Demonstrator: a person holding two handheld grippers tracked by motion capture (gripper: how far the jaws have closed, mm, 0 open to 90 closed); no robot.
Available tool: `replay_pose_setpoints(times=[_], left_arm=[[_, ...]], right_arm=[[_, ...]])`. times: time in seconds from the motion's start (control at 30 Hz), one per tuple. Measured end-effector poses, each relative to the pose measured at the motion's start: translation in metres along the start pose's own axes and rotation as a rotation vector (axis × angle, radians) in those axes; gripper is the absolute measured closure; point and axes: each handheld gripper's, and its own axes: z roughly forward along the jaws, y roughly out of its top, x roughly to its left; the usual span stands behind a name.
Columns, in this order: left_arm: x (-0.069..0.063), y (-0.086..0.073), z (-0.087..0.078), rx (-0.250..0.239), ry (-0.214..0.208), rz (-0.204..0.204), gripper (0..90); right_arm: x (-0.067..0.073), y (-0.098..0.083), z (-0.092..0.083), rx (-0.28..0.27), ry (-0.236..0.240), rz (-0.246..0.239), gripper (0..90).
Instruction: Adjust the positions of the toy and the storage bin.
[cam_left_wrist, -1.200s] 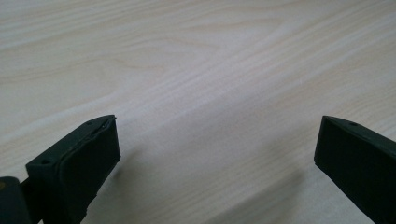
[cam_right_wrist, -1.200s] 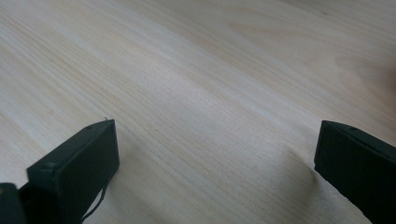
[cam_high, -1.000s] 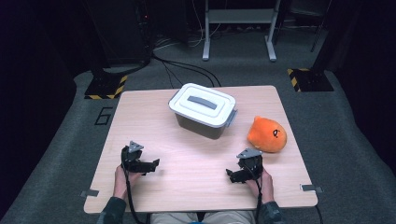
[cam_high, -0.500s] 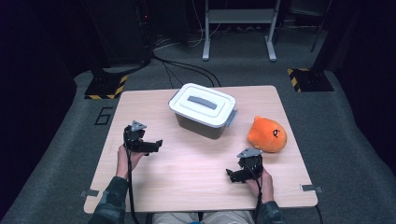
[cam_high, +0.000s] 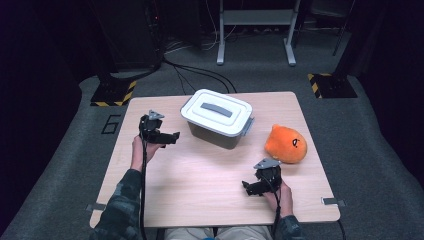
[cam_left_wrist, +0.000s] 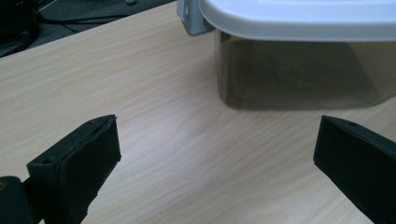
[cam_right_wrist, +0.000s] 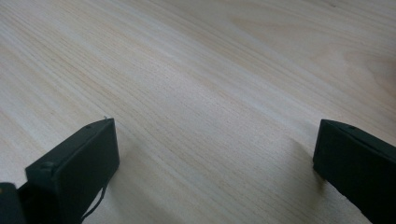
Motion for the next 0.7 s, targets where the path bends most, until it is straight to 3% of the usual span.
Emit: replay_pose_setpoints(times=[0.7], left_arm=[[0.006, 0.054, 0.018, -0.029, 0.020, 0.000, 0.4]], right_arm=[[0.000, 0.000, 0.000, 0.000, 0.001, 0.000, 0.0]])
